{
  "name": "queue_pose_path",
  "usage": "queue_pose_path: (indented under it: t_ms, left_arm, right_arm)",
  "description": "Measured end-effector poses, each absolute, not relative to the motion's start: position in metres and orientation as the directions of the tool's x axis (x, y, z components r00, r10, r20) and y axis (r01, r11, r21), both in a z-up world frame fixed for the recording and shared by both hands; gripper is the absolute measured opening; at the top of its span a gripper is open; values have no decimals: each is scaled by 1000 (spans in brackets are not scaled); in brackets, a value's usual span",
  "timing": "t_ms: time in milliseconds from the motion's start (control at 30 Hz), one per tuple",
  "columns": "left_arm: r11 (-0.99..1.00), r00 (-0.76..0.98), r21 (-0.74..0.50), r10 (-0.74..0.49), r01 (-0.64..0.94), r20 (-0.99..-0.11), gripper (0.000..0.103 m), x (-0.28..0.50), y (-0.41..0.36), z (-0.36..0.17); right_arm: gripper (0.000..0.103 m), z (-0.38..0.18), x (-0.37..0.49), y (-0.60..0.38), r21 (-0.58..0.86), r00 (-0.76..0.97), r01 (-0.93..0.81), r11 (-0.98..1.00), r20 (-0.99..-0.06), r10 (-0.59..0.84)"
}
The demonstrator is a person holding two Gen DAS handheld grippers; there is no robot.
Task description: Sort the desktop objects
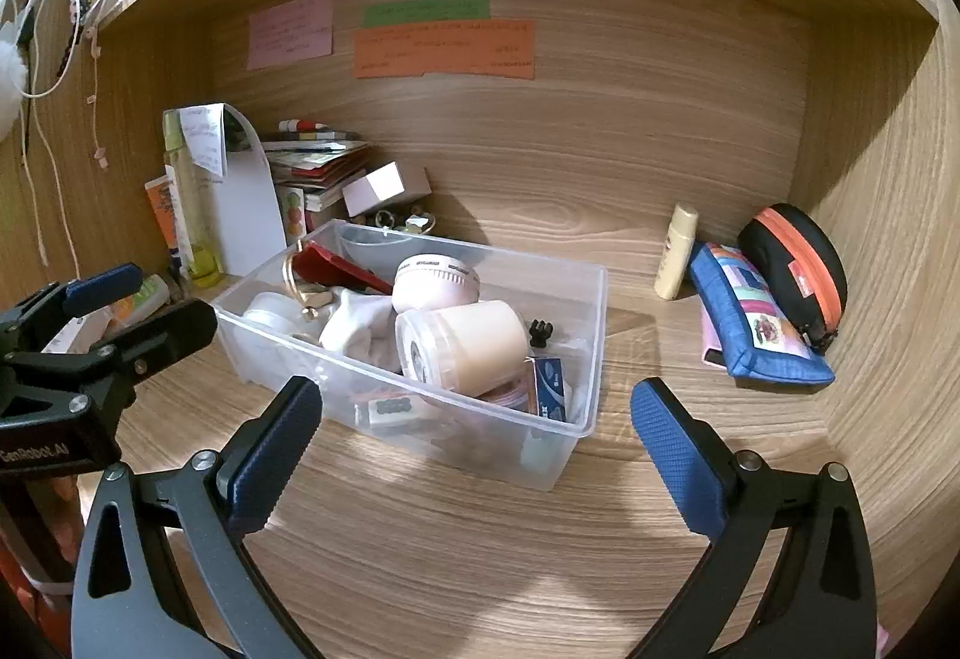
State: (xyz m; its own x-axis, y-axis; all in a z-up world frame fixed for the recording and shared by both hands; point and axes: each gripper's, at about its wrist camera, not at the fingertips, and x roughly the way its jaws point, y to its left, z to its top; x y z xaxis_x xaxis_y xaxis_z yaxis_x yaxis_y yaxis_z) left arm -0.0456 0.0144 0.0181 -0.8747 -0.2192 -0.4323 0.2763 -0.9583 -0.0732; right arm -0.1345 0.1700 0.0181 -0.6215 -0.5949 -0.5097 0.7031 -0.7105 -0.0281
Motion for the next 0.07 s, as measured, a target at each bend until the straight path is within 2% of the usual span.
queue_pose_path:
  t_ms: [67]
  left_arm:
    - [-961, -872, -68, -212, 268, -441, 102, -46, 16, 18]
  right_arm:
    - [103, 19, -135, 171, -28, -623, 703, -711, -508, -595]
